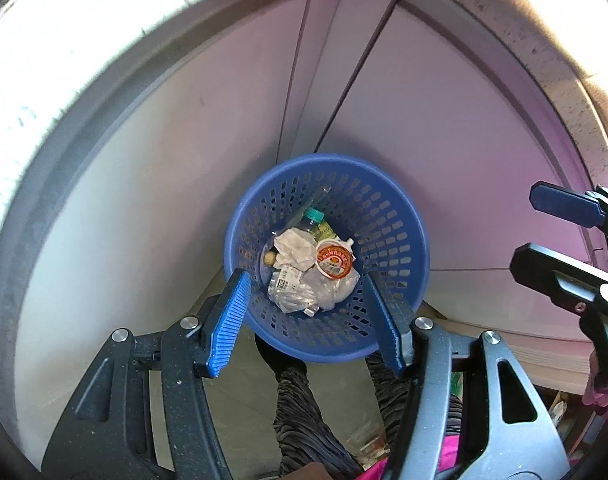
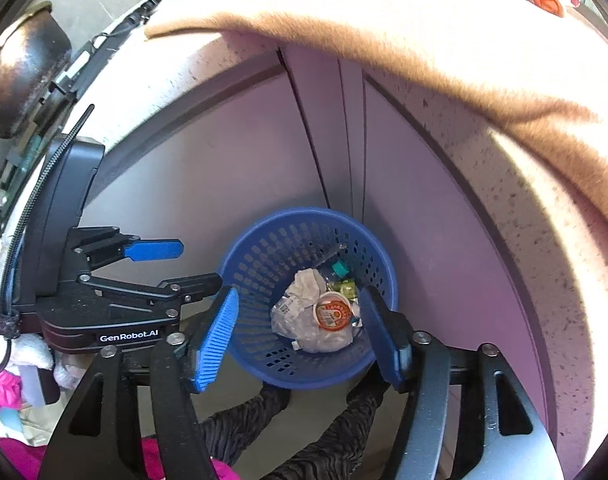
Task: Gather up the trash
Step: 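Move both tools back up over the towel toward the wrapper and orange peel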
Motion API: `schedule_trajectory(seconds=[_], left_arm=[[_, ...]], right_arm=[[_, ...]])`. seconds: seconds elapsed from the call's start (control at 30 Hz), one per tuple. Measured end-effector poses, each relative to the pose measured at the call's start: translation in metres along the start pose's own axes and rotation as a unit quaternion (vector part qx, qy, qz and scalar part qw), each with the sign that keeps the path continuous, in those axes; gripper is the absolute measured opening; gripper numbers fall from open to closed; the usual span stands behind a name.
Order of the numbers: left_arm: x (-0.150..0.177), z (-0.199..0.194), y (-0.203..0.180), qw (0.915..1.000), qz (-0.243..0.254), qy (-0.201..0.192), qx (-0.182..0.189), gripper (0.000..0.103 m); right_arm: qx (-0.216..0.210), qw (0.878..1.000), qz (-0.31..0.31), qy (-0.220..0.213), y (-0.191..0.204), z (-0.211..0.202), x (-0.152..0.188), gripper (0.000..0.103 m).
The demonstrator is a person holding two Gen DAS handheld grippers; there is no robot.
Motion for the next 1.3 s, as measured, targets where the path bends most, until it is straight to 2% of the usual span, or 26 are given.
schedule_trajectory(seconds=[0.37,0.7,1.03,1.3], left_arm=[[-0.013,-0.037,-0.006,0.9995,0.0,-0.031,-0.007,0.06],[-0.046,-0.101,-0.022,0.9948,-0.012,-0.101,0.008,0.06],[-0.107,-0.144,-0.049,0.9876,-0.009,-0.156,0.015,0.06],[-0.173,-0.153,-0.108,0.9821,0.048,-0.182,0.01,0.06]], right_arm=[[-0.024,0.999,-0.008,-0.041,0.008,-0.044,-0.019,0.066],[-0.033,0.994,-0.015,-0.105,-0.008,-0.102,-0.05,0.066],[-0.011,0.987,0.012,-0.158,-0.068,-0.154,-0.081,0.07],[0.01,0.983,0.052,-0.176,-0.141,-0.171,-0.102,0.071]])
Point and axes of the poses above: each gripper's, at about its wrist camera, not at the fingertips, and z roughly the way its jaws point, y to its left, x to its underside, the point moved 8 cm from there along z, roughly the way its jaws point
